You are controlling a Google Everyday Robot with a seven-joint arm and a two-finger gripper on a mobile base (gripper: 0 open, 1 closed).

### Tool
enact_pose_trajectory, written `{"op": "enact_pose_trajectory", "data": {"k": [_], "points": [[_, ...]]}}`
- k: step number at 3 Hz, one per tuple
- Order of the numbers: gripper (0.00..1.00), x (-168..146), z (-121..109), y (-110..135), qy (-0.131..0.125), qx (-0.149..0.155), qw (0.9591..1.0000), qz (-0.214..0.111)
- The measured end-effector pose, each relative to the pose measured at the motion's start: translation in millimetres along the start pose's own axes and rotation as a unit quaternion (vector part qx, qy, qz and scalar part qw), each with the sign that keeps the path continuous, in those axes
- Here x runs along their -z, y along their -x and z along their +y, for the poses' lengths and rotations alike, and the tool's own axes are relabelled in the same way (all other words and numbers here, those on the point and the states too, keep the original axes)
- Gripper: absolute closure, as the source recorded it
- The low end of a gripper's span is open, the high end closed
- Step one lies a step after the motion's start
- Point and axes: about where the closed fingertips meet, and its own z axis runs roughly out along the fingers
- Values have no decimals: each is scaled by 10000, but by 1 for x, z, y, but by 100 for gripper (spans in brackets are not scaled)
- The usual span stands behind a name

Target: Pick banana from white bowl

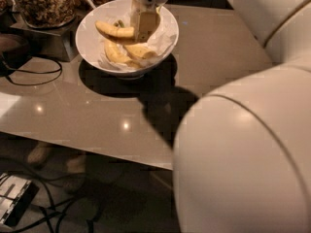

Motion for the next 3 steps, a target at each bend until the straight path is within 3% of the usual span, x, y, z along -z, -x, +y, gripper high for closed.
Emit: {"op": "enact_pose_trajectory", "data": {"k": [1,2,3], "points": [[100,8,11,2,-21,19,10000,-27],[100,10,11,27,73,289,9993,-230],[100,7,14,70,291,862,9955,-282]]}}
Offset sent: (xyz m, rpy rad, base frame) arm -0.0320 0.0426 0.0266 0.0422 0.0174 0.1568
